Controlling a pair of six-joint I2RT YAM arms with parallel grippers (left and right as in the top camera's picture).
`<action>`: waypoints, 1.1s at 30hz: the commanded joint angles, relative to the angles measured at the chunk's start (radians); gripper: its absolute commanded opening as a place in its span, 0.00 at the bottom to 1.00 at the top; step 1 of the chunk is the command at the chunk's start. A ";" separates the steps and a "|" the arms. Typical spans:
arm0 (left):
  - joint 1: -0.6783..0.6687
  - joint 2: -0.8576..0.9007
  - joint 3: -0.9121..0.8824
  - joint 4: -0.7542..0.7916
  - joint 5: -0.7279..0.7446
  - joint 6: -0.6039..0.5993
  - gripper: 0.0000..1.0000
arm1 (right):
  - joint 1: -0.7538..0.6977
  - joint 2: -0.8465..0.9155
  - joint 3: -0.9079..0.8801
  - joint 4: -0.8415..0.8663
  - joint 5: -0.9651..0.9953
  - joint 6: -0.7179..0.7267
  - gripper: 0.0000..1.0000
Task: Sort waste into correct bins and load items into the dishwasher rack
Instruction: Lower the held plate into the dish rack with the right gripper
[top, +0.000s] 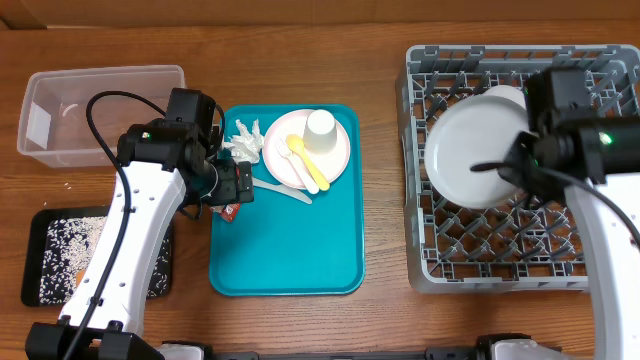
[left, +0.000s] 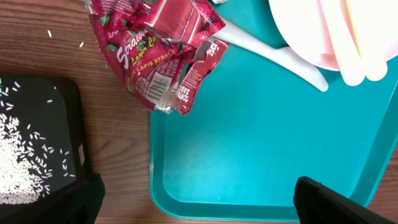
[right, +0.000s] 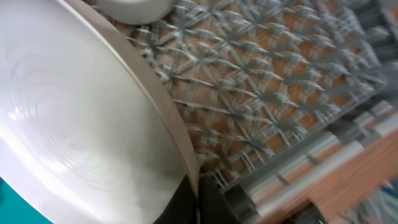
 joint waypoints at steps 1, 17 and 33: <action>0.000 -0.004 0.011 0.005 -0.010 -0.013 1.00 | 0.002 -0.055 0.029 -0.074 0.103 0.134 0.04; 0.000 -0.004 0.011 0.018 -0.010 -0.013 1.00 | 0.103 -0.112 -0.175 -0.107 0.141 0.288 0.04; 0.000 -0.004 0.011 0.027 -0.010 -0.013 1.00 | 0.307 -0.111 -0.304 -0.110 0.256 0.482 0.04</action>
